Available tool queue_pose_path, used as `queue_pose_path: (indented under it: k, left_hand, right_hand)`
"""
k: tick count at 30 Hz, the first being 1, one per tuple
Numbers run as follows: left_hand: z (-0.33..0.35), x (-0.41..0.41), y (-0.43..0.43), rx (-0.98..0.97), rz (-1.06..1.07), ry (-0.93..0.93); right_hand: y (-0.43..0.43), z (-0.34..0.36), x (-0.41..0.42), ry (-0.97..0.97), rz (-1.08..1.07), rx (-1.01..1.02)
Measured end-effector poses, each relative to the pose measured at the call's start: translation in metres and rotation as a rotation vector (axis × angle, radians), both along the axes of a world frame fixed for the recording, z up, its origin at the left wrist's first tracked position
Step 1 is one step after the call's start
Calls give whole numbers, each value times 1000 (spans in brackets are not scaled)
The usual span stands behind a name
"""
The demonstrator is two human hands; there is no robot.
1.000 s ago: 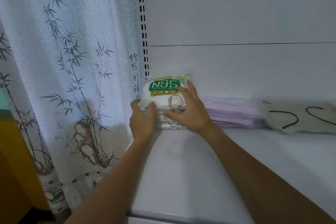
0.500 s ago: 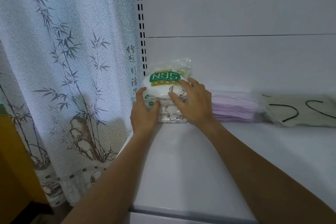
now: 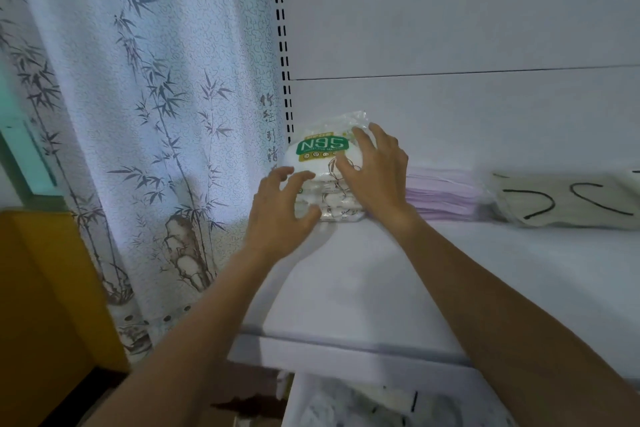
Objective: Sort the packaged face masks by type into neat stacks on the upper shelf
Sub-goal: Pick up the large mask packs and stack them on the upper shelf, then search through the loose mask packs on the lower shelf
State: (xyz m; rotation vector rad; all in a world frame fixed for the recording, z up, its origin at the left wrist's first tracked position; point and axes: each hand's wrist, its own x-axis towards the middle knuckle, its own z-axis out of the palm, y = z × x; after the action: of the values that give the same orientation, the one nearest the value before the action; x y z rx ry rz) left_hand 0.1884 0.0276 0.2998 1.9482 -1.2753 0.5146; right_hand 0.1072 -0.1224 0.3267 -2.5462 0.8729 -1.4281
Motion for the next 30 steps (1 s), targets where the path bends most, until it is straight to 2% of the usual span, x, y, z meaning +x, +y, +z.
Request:
queue_pose_path:
  k: [4, 7, 15, 19, 21, 25, 30]
  left_hand:
    - [-4, -26, 32, 52, 33, 26]
    - [-12, -55, 45, 56, 40, 36]
    - [-63, -157, 80, 27, 48, 95]
    - [-94, -205, 102, -31, 31, 69]
    - [-114, -223, 109, -13, 31, 137]
    - [-175, -245, 117, 120, -39, 325]
    - [-241, -242, 119, 266, 35, 454]
  right_hand:
    - [23, 3, -38, 80, 1, -7]
    - [39, 2, -78, 69, 38, -55]
    - [92, -52, -190, 125, 151, -45]
    - [118, -94, -244, -28, 225, -184]
    - [130, -120, -268, -71, 266, -208]
    - [137, -187, -299, 139, 285, -89]
    - [119, -262, -308, 477, 174, 217]
